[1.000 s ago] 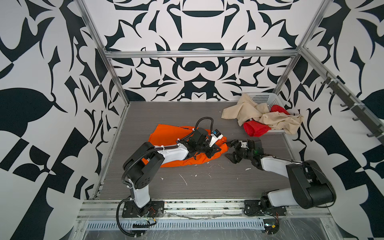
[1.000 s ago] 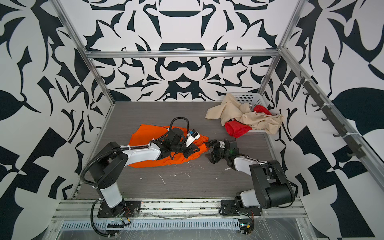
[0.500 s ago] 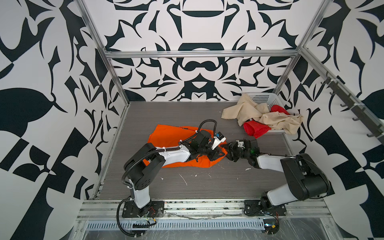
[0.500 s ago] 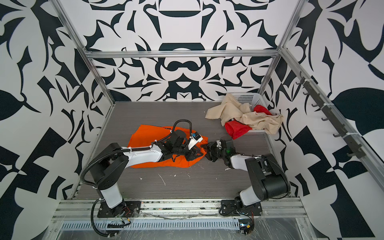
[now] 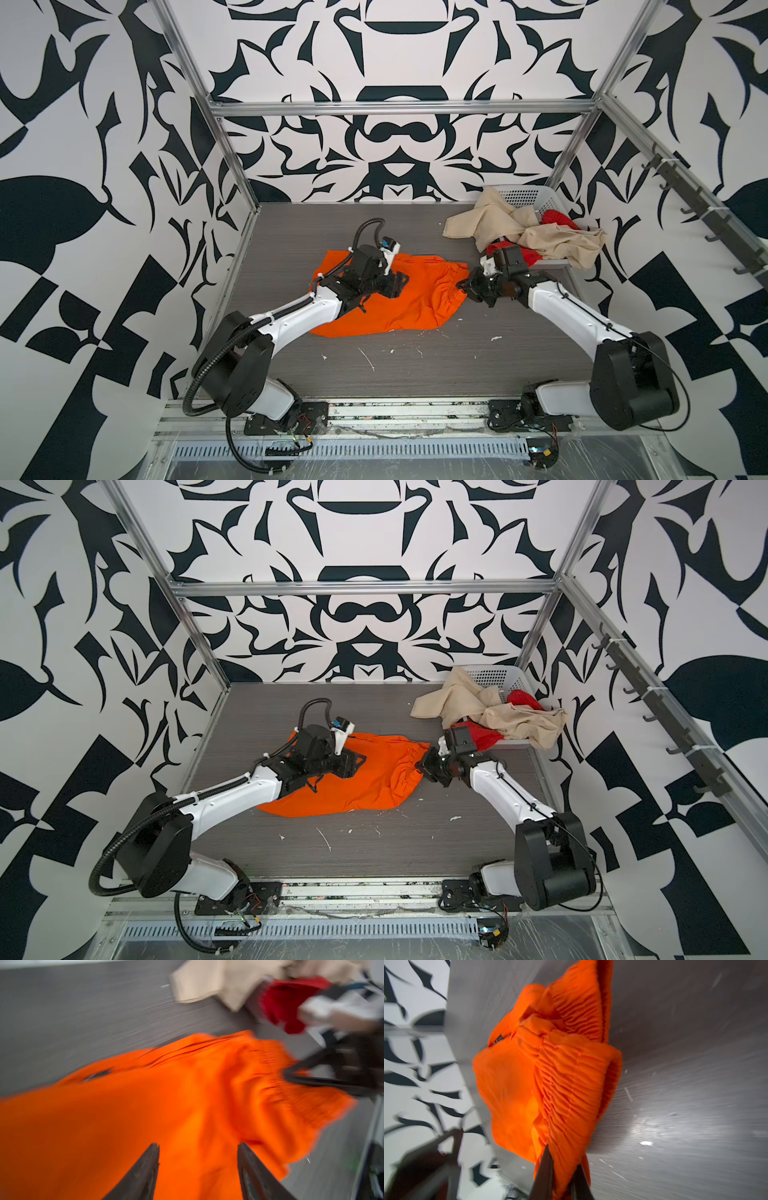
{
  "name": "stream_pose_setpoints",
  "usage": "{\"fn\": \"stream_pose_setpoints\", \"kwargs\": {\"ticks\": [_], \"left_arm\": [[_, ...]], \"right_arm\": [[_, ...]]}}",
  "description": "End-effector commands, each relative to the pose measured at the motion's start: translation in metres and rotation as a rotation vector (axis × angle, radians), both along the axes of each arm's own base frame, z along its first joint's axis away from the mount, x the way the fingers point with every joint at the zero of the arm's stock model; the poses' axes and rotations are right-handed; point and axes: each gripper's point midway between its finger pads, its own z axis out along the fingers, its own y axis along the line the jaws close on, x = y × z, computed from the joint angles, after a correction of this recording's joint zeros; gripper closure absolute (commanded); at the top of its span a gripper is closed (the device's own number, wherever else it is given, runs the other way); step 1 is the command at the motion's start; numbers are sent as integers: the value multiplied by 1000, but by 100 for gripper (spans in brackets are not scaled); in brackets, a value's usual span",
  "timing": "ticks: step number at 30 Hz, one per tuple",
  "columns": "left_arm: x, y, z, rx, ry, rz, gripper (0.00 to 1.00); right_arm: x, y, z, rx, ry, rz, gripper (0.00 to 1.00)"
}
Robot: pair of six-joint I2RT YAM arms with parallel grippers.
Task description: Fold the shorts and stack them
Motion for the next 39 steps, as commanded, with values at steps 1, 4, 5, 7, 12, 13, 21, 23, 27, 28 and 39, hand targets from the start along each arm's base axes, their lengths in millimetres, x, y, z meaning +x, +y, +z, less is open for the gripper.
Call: {"fn": "stream_pose_setpoints", "kwargs": {"ticks": [1,4,5,7,12,13,21,23,27,28,39], "left_arm": [[-3,58,-30,48,224,252,39],[-3,82,-41,45,298,353,41],[-3,86,-45,43,314,375,41],[-4,94,-56,40,353,419,43],[-5,86,-82,-3,437,425,48],[-4,82,-87,-24,451,419,48],[6,41,-103,-225,518,327,54],[9,39,-106,-243,523,336,56],[10,43,-113,-227,533,373,60],[11,45,-113,-220,530,383,60],[13,66,-71,-163,423,431,50]], "right_arm": [[-14,-33,27,-288,-18,162,95],[-1,-40,65,-387,-87,225,96],[3,-40,76,-410,-115,240,96],[12,-39,101,-461,-175,274,96],[32,-30,149,-588,-297,325,96],[35,-26,155,-603,-315,335,96],[49,30,153,-743,-349,476,96],[49,46,144,-782,-339,514,96],[48,79,115,-825,-293,609,96],[47,89,107,-829,-282,634,95],[32,190,54,-539,-243,802,42]]}}
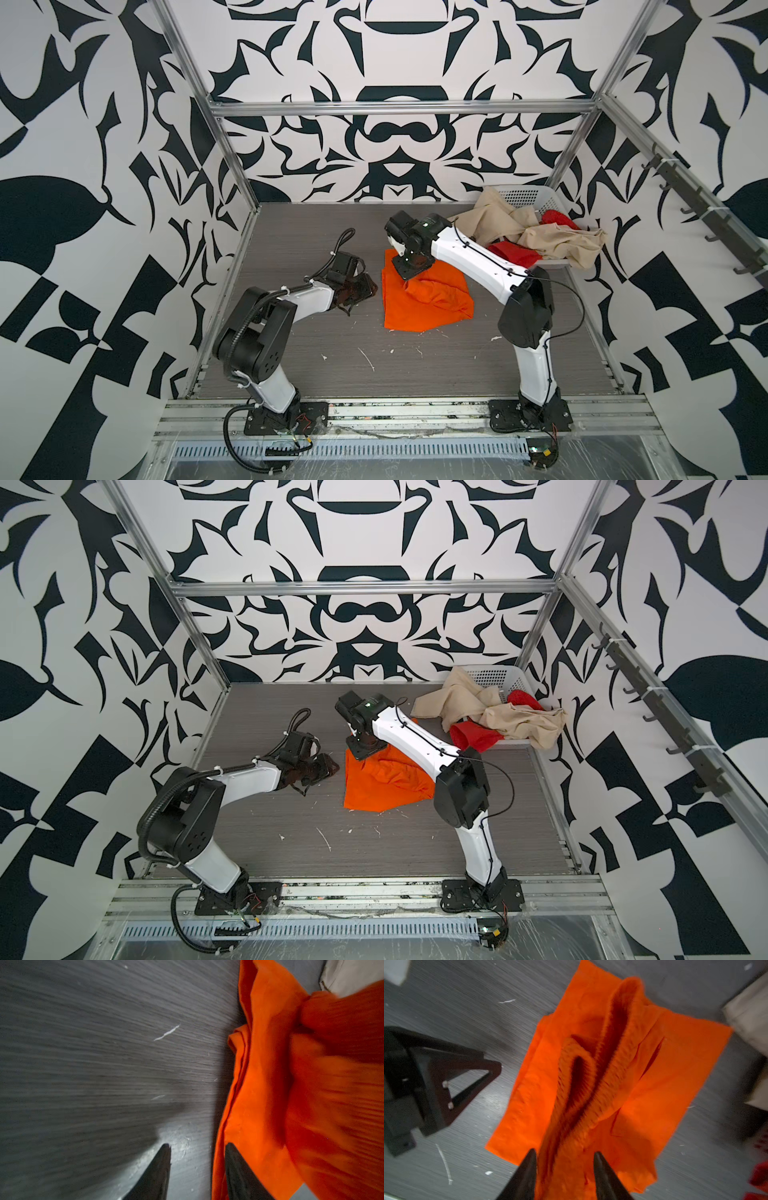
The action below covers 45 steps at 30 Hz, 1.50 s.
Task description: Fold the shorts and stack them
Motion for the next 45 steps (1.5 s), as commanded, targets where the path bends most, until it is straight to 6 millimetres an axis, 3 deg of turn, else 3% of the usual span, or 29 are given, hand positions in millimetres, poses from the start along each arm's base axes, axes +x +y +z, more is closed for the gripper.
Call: {"fn": "stream_pose_setpoints", "kwargs": {"ticks": [1,3,6,8,11,14,19,27,36,41,45], "left_arm": [[4,9,35,19,-64,22,50],[5,10,55,11,-103,25,50],[6,5,78,-30,-140,14,49],[7,-5,85,-77,-144,-13,50],[8,-17,80,-117,-112,-39,50],[9,-24,66,-110,-87,-47,49],[10,-22,37,-100,-30,-19,45],[15,-30,5,-140,23,1,45],[22,-31,-21,-124,48,22,53],[25,-33,-22,-138,42,20,72],[25,-33,-18,-133,24,16,84]], "right_arm": [[4,23,51,195,-63,2,40],[7,16,71,265,-77,-20,35],[17,-12,89,369,-99,-109,33],[22,-38,79,375,-105,-179,34],[23,-68,54,384,-63,-271,35],[19,-79,29,379,-15,-325,37],[19,-50,10,359,-10,-285,34],[47,6,-20,265,-22,-172,33],[75,26,-56,223,-1,-168,34],[81,36,-74,230,27,-165,45],[84,37,-83,217,33,-168,67]]}}
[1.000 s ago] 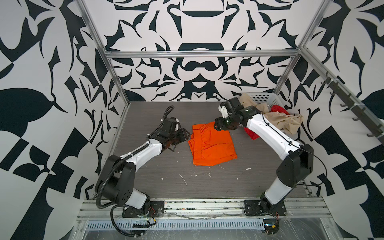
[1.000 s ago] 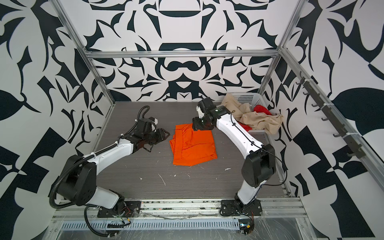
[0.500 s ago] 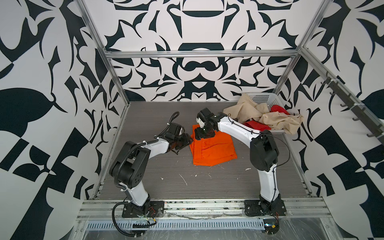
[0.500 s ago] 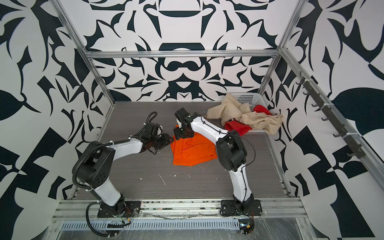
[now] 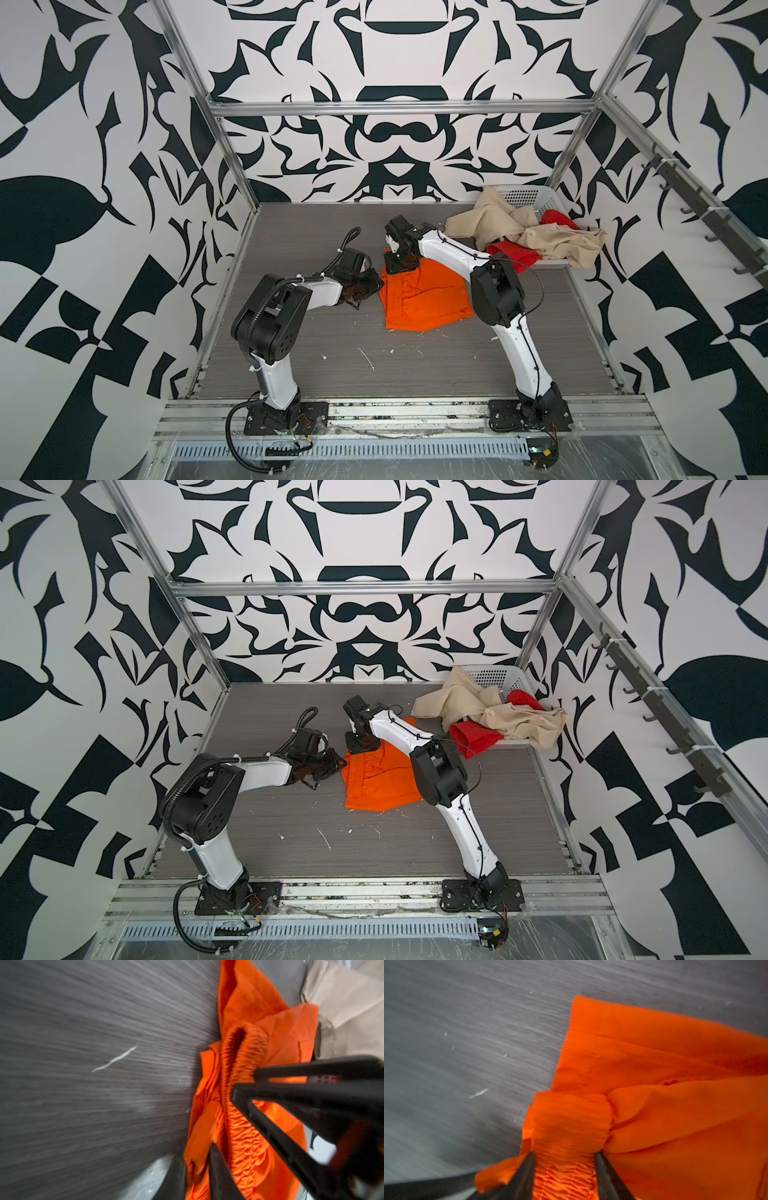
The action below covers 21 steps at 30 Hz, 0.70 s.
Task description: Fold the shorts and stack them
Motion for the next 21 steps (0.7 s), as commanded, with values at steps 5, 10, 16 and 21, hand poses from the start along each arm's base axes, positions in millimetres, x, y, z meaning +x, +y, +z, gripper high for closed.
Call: {"fn": "stream_pose_setpoints", "kwargs": {"ticks": [5,10,16,21], "left_arm": [[0,1,0,4,-21,-10,89],[3,-1,5,2,-43,-22,90],[15,-12,34,-17,-155,-84,89],[28,-19,58,-20,-254,-122,87]], "right_arm": [[8,6,21,25,-45,1,93],[8,8,39,51,-73,14,98],[-6,13,44,116,-42,37,98],[-17,10,39,137,-9,17,98]]}}
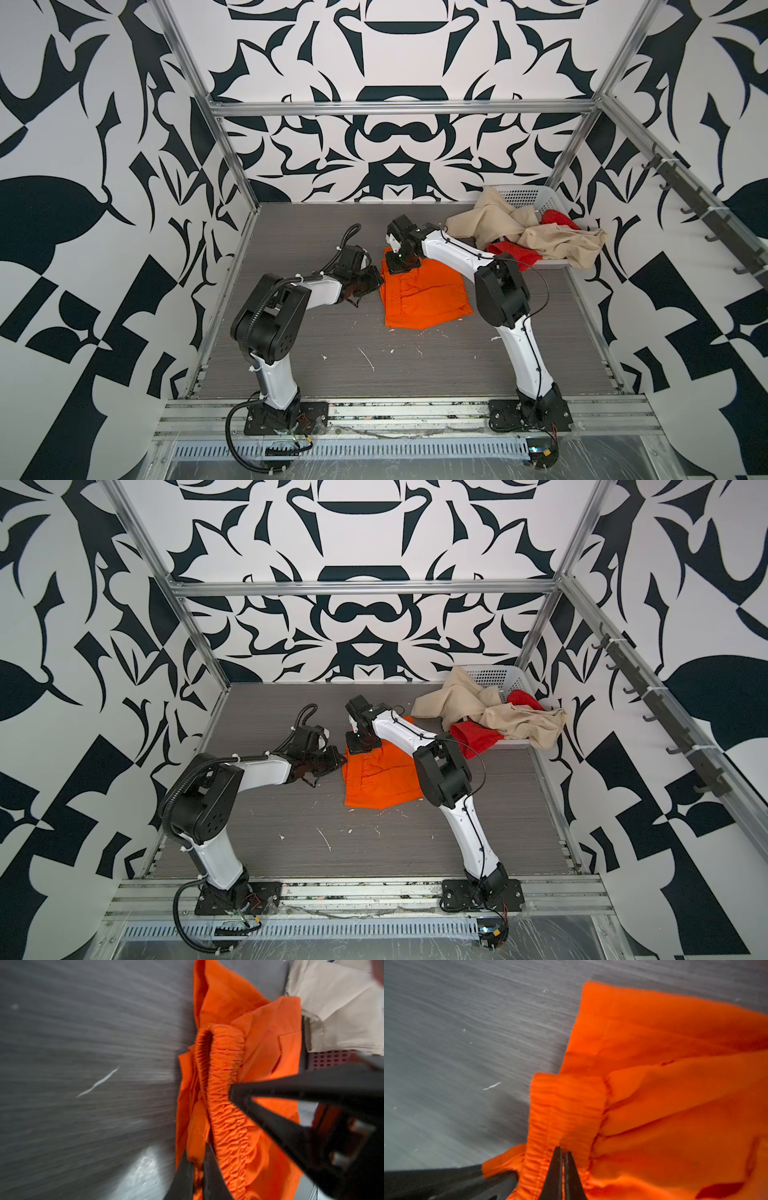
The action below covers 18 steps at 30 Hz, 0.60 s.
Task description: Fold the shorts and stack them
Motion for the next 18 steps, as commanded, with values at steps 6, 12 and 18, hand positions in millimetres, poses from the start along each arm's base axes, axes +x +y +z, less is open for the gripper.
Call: {"fn": "stream_pose_setpoints", "kwargs": {"ticks": [6,12,18], "left_arm": [[35,-15,36,-11,-151,-42,76],[36,17,56,105,-151,55,42],[20,41,104,200,-204,79,37]], "right_arm": [[-6,11,45,116,-49,-7,92],[2,-30,90,109,-123,-69,62],[-2,-107,106,135,-120,-213,49]]}}
